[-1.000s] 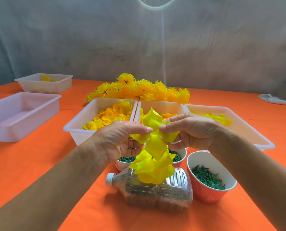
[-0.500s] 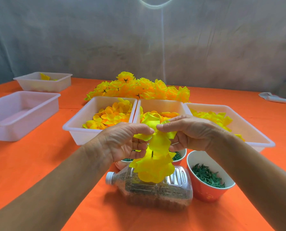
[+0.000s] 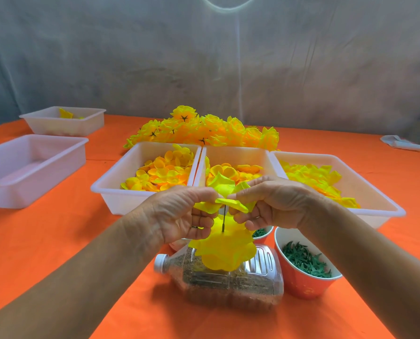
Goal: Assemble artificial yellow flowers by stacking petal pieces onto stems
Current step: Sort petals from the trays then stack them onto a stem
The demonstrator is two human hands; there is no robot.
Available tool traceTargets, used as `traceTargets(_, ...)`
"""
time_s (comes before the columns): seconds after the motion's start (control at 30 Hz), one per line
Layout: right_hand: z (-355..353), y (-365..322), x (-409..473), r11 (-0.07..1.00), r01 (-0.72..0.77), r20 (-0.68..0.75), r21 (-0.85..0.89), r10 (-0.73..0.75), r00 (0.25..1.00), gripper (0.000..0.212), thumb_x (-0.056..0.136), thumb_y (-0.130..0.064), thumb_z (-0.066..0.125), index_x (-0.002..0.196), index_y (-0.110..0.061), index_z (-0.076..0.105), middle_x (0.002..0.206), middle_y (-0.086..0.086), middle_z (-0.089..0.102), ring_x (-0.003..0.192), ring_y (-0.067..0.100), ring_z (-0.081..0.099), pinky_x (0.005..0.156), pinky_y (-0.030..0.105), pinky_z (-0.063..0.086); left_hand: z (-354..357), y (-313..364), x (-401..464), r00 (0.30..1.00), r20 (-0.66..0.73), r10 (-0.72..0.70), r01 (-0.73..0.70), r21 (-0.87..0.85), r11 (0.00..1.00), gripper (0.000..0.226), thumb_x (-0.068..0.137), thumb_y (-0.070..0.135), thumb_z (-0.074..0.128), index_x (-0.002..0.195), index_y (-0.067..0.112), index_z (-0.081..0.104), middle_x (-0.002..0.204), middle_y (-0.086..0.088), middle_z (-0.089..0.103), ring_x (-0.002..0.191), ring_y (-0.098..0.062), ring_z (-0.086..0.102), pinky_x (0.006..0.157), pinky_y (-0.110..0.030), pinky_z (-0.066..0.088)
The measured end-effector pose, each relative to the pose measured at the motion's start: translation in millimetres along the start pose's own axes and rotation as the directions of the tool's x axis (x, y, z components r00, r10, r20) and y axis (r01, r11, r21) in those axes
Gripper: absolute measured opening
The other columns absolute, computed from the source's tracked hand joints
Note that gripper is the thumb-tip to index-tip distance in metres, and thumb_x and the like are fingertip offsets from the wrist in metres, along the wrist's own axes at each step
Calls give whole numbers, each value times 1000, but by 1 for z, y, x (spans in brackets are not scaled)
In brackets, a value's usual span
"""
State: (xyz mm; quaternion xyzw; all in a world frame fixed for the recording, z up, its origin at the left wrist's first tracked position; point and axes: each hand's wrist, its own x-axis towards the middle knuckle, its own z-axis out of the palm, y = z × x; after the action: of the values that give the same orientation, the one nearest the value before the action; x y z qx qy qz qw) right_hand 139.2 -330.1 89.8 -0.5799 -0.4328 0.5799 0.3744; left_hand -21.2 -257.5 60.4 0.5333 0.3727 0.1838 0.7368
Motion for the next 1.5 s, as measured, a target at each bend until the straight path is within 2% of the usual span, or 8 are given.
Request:
traceTargets(0.1, 0, -3, -2, 1000, 22, 3, 22, -23, 1000, 3, 61, -10, 69, 60, -9, 66, 52, 5, 63, 41, 12, 60, 44, 21, 52, 1, 2, -1, 1000, 11, 19, -19, -8, 1000, 4, 75, 10, 68, 76, 10, 63, 49, -4, 57, 37, -13, 51, 40, -21, 45)
traceTargets(0.2, -4, -5, -2, 998, 59, 29, 24, -60, 998, 19, 63, -10, 67, 44, -12, 65, 47, 3, 61, 38, 10, 57, 43, 21, 51, 3, 6, -4, 998, 38, 46, -46, -10, 999, 7, 56, 16, 73, 61, 13, 70, 50, -4, 56, 37, -13, 51, 41, -21, 46)
traceTargets(0.3, -1, -4, -5, 998, 54, 25, 23, -55, 998, 4, 60, -10, 69, 56, -10, 67, 50, 5, 62, 39, 12, 58, 43, 22, 52, 2, 4, -5, 998, 33, 55, -55, -12, 998, 7, 59, 14, 73, 64, 11, 68, 50, -4, 56, 38, -13, 51, 40, -21, 46)
traceTargets(0.6, 4, 1, -7, 1000, 28, -7, -14, -28, 1000, 22, 59, -11, 69, 79, -5, 60, 55, 6, 63, 42, 13, 59, 43, 22, 52, 1, -3, -3, 999, 10, 45, -45, 1, 999, 6, 79, 8, 65, 77, 9, 60, 47, -2, 56, 37, -12, 51, 40, -20, 45)
traceTargets(0.8, 7, -1, -7, 1000, 20, -50, 21, -19, 999, 16, 80, -1, 63, 95, -3, 58, 73, 12, 62, 46, 16, 63, 42, 22, 52, -1, -4, 0, 998, 24, 65, -65, 25, 998, 3, 80, 8, 64, 82, 8, 61, 48, -2, 55, 38, -11, 50, 40, -20, 45)
traceTargets(1.0, 9, 0, -6, 1000, 2, -60, -1, -3, 998, 4, 79, -5, 65, 76, -5, 62, 58, 8, 60, 43, 13, 55, 43, 22, 52, -5, -6, 4, 997, 43, 67, -68, 10, 998, 5, 79, 7, 65, 82, 7, 61, 49, -2, 58, 39, -12, 53, 41, -21, 47)
traceTargets(1.37, 9, 4, -2, 1000, 15, -95, 26, -12, 995, 28, 83, -4, 63, 57, -10, 71, 60, 9, 65, 43, 14, 61, 40, 20, 49, -15, -6, 10, 983, 147, 106, -117, 67, 991, 3, 87, 11, 62, 84, 10, 61, 56, 1, 66, 47, -11, 62, 48, -21, 49)
traceTargets(1.5, 9, 4, -4, 999, 22, -79, 33, -19, 997, 26, 79, -2, 65, 55, -10, 70, 58, 5, 65, 44, 14, 62, 40, 20, 50, -7, -5, 4, 986, 80, 148, -156, 102, 983, 32, 59, 13, 75, 86, 7, 58, 53, -1, 59, 40, -11, 53, 42, -20, 46)
